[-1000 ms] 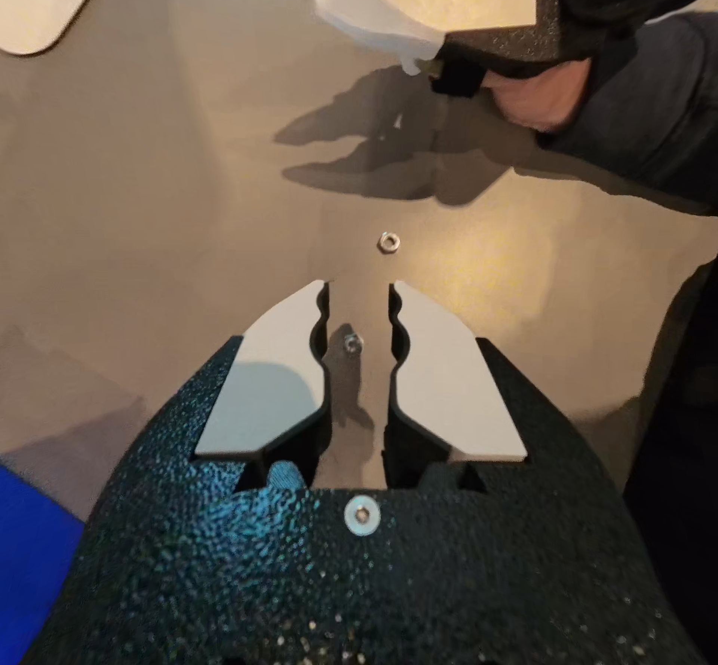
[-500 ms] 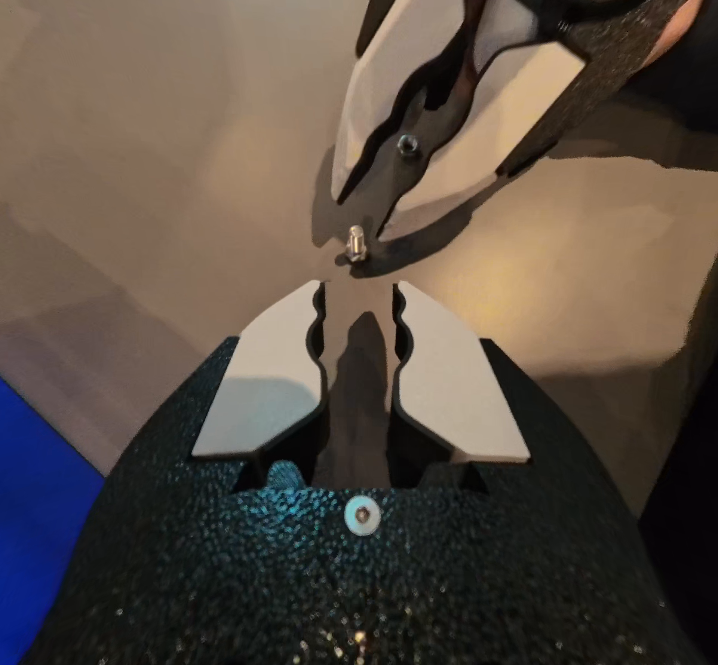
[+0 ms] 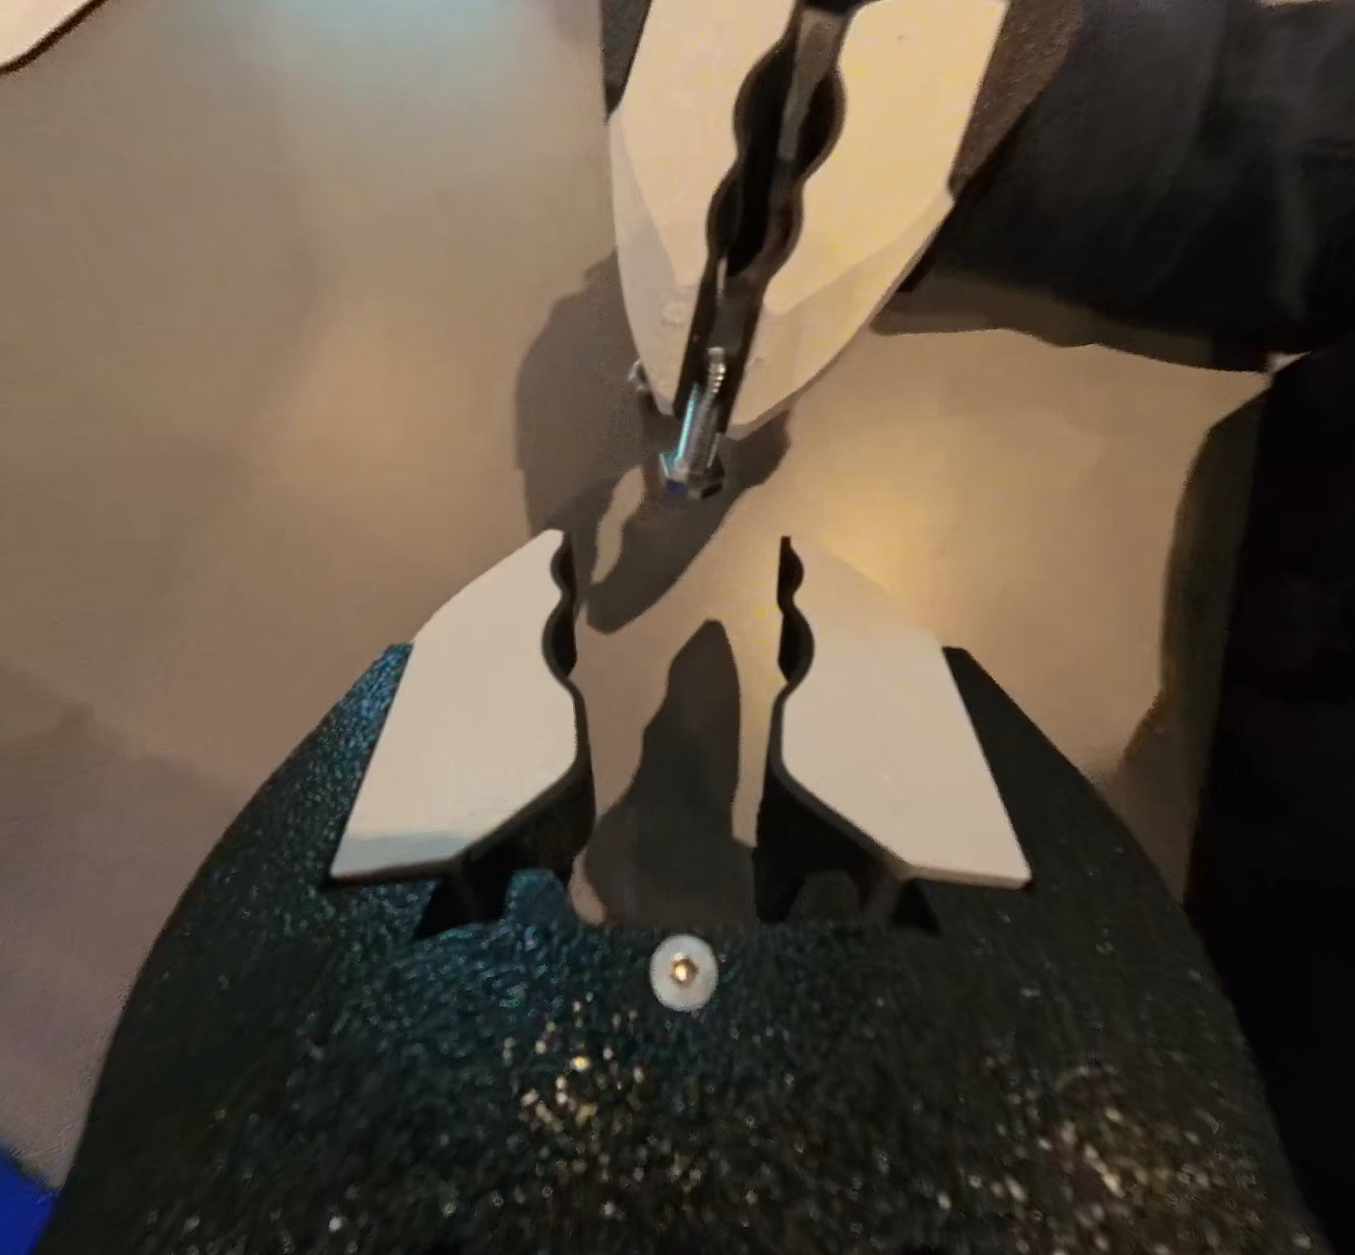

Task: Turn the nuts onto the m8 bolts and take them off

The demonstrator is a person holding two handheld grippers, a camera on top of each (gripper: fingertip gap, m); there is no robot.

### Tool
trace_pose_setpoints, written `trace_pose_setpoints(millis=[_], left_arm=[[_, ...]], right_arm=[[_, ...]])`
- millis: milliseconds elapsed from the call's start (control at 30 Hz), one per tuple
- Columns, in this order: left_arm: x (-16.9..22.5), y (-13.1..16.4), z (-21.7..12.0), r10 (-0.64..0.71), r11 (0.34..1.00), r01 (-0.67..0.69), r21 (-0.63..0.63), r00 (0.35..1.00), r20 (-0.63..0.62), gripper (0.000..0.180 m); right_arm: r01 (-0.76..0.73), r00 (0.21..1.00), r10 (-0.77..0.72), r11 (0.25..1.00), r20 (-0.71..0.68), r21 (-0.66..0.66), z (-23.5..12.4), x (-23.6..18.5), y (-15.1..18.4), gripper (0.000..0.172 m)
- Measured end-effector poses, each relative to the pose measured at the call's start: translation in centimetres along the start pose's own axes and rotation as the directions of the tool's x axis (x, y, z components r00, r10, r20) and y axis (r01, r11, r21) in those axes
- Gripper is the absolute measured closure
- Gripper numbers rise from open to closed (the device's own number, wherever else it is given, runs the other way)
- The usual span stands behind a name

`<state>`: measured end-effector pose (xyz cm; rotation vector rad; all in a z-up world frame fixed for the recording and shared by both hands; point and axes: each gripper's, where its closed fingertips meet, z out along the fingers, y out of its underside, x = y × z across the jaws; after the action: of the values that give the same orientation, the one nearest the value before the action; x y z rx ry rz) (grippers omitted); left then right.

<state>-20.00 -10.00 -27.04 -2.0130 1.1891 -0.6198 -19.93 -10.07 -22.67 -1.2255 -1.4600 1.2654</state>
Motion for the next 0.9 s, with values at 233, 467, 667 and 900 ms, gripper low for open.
trace_pose_setpoints(millis=[233, 467, 667, 900], left_arm=[[2.1, -2.3, 0.1, 0.071, 0.993, -0.062, 0.101, 0.993, -0.093, 0.142], [2.0, -2.8, -0.2, 0.142, 0.984, -0.139, 0.112, 0.99, -0.025, 0.158], [1.7, -3.0, -0.1, 0.179, 0.977, -0.18, 0.113, 0.984, 0.023, 0.165], [0.9, -3.3, -0.1, 0.224, 0.966, -0.237, 0.107, 0.968, 0.116, 0.165]], right_arm=[[0.005, 0.996, -0.011, 0.998, 0.084, 0.068, -0.6, -1.4, -1.0, 0.165], [0.018, 0.998, -0.022, 0.997, 0.054, 0.078, -0.5, -1.1, -1.2, 0.165], [0.028, 0.998, -0.033, 0.996, 0.058, 0.08, -0.6, -1.2, -1.3, 0.165], [0.027, 0.999, -0.029, 0.995, 0.019, 0.095, -0.7, -0.6, -1.5, 0.165]])
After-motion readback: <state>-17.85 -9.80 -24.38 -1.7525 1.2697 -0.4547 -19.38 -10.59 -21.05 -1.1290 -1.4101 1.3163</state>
